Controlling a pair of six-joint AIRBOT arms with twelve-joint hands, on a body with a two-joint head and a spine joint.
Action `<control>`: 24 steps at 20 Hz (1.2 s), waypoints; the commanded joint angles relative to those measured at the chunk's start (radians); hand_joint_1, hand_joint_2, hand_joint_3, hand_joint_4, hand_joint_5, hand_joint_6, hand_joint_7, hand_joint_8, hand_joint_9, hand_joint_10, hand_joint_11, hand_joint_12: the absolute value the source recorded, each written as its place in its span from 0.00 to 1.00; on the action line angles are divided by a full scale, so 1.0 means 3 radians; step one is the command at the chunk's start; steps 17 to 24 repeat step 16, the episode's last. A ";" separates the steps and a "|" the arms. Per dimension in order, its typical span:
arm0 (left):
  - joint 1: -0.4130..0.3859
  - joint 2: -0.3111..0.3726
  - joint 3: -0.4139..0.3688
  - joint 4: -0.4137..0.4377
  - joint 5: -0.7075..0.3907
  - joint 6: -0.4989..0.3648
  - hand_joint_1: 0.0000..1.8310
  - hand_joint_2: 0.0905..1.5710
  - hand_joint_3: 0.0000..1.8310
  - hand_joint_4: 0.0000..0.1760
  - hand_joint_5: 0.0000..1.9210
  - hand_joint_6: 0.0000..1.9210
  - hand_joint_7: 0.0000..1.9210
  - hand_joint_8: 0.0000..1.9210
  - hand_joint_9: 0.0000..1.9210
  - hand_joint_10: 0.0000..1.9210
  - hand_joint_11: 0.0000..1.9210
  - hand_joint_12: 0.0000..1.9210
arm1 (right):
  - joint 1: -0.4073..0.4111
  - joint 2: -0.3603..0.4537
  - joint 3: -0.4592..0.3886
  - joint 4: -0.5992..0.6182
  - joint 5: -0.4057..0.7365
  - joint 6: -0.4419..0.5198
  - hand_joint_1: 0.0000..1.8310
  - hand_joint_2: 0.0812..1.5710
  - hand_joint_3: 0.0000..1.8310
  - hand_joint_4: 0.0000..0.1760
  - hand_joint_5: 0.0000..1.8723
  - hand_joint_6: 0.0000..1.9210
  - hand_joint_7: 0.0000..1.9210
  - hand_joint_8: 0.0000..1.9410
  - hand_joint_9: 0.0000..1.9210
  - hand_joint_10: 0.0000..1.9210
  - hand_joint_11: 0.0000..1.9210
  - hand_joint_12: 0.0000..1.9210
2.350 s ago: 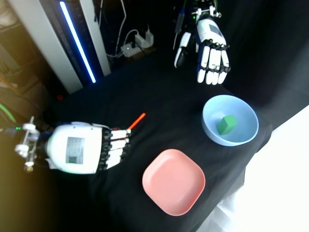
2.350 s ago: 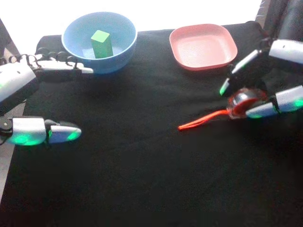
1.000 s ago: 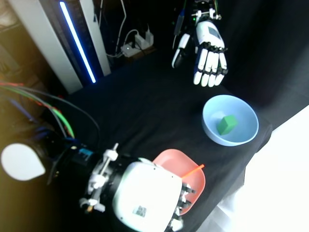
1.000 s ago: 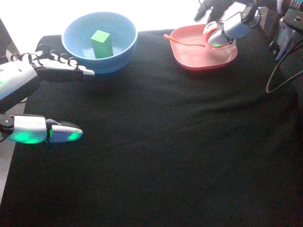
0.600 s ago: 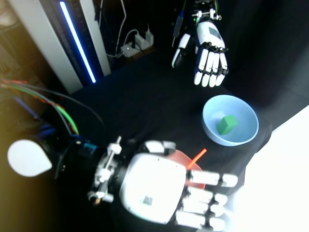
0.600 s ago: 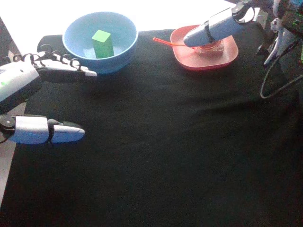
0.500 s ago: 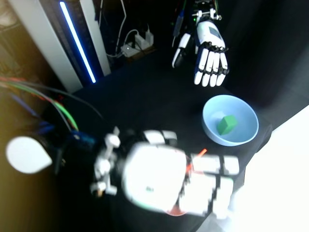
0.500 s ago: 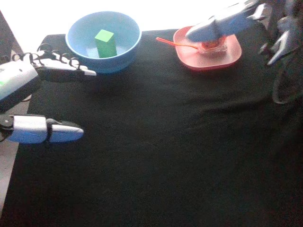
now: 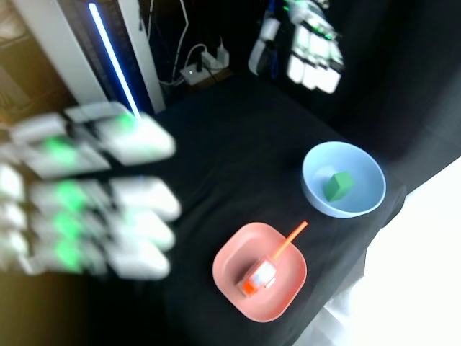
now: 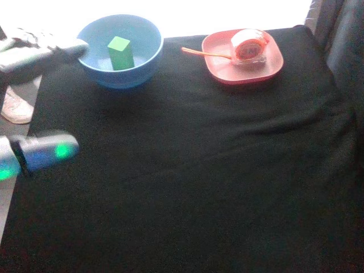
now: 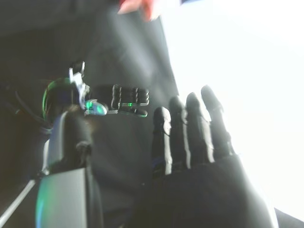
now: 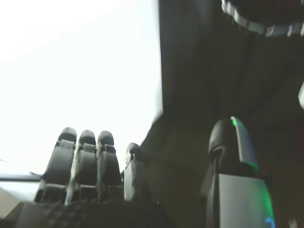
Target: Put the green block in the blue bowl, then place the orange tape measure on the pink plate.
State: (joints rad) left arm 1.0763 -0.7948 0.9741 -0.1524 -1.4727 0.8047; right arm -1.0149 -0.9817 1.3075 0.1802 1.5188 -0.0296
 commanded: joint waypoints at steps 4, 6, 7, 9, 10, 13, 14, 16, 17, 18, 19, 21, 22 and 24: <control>0.0201 -0.0163 -0.0120 -0.0328 -0.0867 0.0014 0.19 0.73 0.00 0.00 0.16 0.00 0.18 0.00 0.18 0.00 0.02 0.48 | -0.0355 -0.0082 -0.0257 0.0399 0.0816 -0.0002 0.42 0.54 0.01 0.98 0.07 0.00 0.08 0.00 0.00 0.00 0.00 0.00; 0.0264 -0.0254 -0.0109 -0.0375 -0.0866 -0.0026 0.12 0.78 0.01 0.00 0.14 0.00 0.15 0.00 0.16 0.00 0.01 0.39 | -0.0501 -0.0166 -0.0273 0.0500 0.0816 0.0000 0.42 0.65 0.01 0.81 0.05 0.00 0.04 0.00 0.00 0.00 0.00 0.00; 0.0272 -0.0272 -0.0110 -0.0385 -0.0866 -0.0049 0.12 0.78 0.01 0.00 0.14 0.00 0.15 0.00 0.16 0.00 0.01 0.39 | -0.0511 -0.0186 -0.0273 0.0513 0.0816 0.0021 0.42 0.65 0.01 0.81 0.05 0.00 0.04 0.00 0.00 0.00 0.00 0.00; 0.0278 -0.0278 -0.0109 -0.0400 -0.0866 -0.0061 0.01 0.84 0.01 0.00 0.08 0.00 0.10 0.00 0.12 0.00 0.01 0.31 | -0.0521 -0.0204 -0.0274 0.0518 0.0816 0.0045 0.40 0.65 0.00 0.65 0.04 0.00 0.04 0.00 0.00 0.00 0.00 0.00; 0.0277 -0.0277 -0.0101 -0.0404 -0.0866 -0.0060 0.01 0.84 0.01 0.00 0.08 0.00 0.10 0.00 0.12 0.00 0.01 0.31 | -0.0521 -0.0208 -0.0273 0.0518 0.0816 0.0045 0.40 0.65 0.00 0.65 0.04 0.00 0.04 0.00 0.00 0.00 0.00 0.00; 0.0257 -0.0283 -0.0093 -0.0409 -0.0867 -0.0055 0.00 0.81 0.00 0.00 0.06 0.01 0.10 0.00 0.11 0.01 0.03 0.24 | -0.0522 -0.0220 -0.0272 0.0516 0.0816 0.0045 0.39 0.62 0.00 0.68 0.06 0.01 0.06 0.01 0.02 0.01 0.00 0.00; 0.0251 -0.0289 -0.0093 -0.0409 -0.0867 -0.0056 0.04 0.78 0.00 0.05 0.04 0.00 0.09 0.00 0.09 0.00 0.01 0.23 | -0.0522 -0.0222 -0.0272 0.0512 0.0816 0.0045 0.37 0.63 0.00 0.65 0.06 0.00 0.05 0.00 0.02 0.00 0.00 0.00; 0.0224 -0.0308 -0.0080 -0.0403 -0.0867 -0.0061 0.05 0.75 0.00 0.04 0.03 0.00 0.08 0.00 0.09 0.00 0.02 0.23 | -0.0521 -0.0216 -0.0270 0.0482 0.0816 0.0045 0.39 0.65 0.00 0.40 0.06 0.00 0.07 0.01 0.04 0.01 0.00 0.00; 0.0224 -0.0308 -0.0080 -0.0403 -0.0867 -0.0061 0.05 0.75 0.00 0.04 0.03 0.00 0.08 0.00 0.09 0.00 0.02 0.23 | -0.0521 -0.0216 -0.0270 0.0482 0.0816 0.0045 0.39 0.65 0.00 0.40 0.06 0.00 0.07 0.01 0.04 0.01 0.00 0.00; 0.0224 -0.0308 -0.0080 -0.0403 -0.0867 -0.0061 0.05 0.75 0.00 0.04 0.03 0.00 0.08 0.00 0.09 0.00 0.02 0.23 | -0.0521 -0.0216 -0.0270 0.0482 0.0816 0.0045 0.39 0.65 0.00 0.40 0.06 0.00 0.07 0.01 0.04 0.01 0.00 0.00; 0.0224 -0.0308 -0.0080 -0.0403 -0.0867 -0.0061 0.05 0.75 0.00 0.04 0.03 0.00 0.08 0.00 0.09 0.00 0.02 0.23 | -0.0521 -0.0216 -0.0270 0.0482 0.0816 0.0045 0.39 0.65 0.00 0.40 0.06 0.00 0.07 0.01 0.04 0.01 0.00 0.00; 0.0224 -0.0308 -0.0080 -0.0403 -0.0867 -0.0061 0.05 0.75 0.00 0.04 0.03 0.00 0.08 0.00 0.09 0.00 0.02 0.23 | -0.0521 -0.0216 -0.0270 0.0482 0.0816 0.0045 0.39 0.65 0.00 0.40 0.06 0.00 0.07 0.01 0.04 0.01 0.00 0.00; 0.0224 -0.0308 -0.0080 -0.0403 -0.0867 -0.0061 0.05 0.75 0.00 0.04 0.03 0.00 0.08 0.00 0.09 0.00 0.02 0.23 | -0.0521 -0.0216 -0.0270 0.0482 0.0816 0.0045 0.39 0.65 0.00 0.40 0.06 0.00 0.07 0.01 0.04 0.01 0.00 0.00; 0.0224 -0.0308 -0.0080 -0.0403 -0.0867 -0.0061 0.05 0.75 0.00 0.04 0.03 0.00 0.08 0.00 0.09 0.00 0.02 0.23 | -0.0521 -0.0216 -0.0270 0.0482 0.0816 0.0045 0.39 0.65 0.00 0.40 0.06 0.00 0.07 0.01 0.04 0.01 0.00 0.00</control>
